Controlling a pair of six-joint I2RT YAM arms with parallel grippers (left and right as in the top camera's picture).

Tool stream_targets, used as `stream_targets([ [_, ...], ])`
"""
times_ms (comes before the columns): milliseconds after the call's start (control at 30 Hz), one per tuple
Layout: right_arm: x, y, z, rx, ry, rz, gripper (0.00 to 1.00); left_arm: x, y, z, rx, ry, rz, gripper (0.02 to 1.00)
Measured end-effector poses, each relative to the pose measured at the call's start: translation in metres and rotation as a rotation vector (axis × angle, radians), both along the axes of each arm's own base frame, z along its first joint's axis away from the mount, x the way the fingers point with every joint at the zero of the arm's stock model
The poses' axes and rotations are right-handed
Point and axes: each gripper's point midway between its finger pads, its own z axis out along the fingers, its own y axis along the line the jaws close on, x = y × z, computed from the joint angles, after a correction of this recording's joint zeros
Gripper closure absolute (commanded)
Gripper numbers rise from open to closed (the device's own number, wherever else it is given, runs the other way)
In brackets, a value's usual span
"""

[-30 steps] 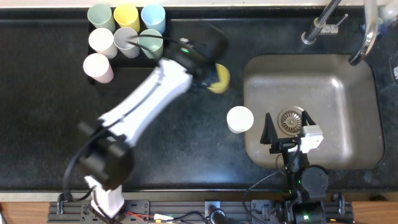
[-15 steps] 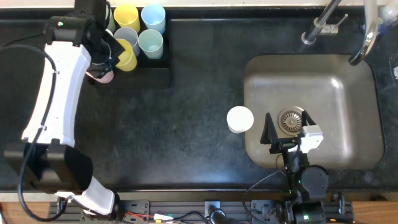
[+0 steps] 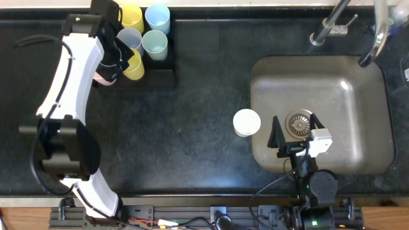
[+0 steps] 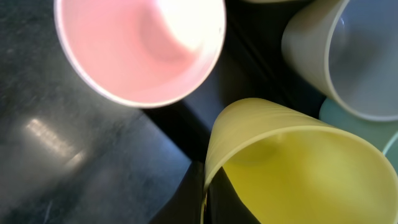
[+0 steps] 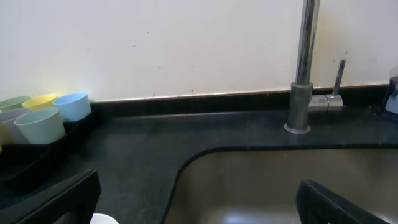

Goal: Store Cups

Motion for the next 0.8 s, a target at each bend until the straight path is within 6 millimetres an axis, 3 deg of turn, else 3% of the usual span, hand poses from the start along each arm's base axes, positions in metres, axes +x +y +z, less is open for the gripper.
stream_targets([
  [233,0.000,0.000,0.000,0.000,0.000,0.000,0.003,0.004,0.002,-0.016,0.002,0.026,0.008,0.925],
  [800,0.000,0.000,0.000,0.000,0.000,0.000,0.003,0.005,0.012,-0.029,0.035,0.055,0.024,0.899],
])
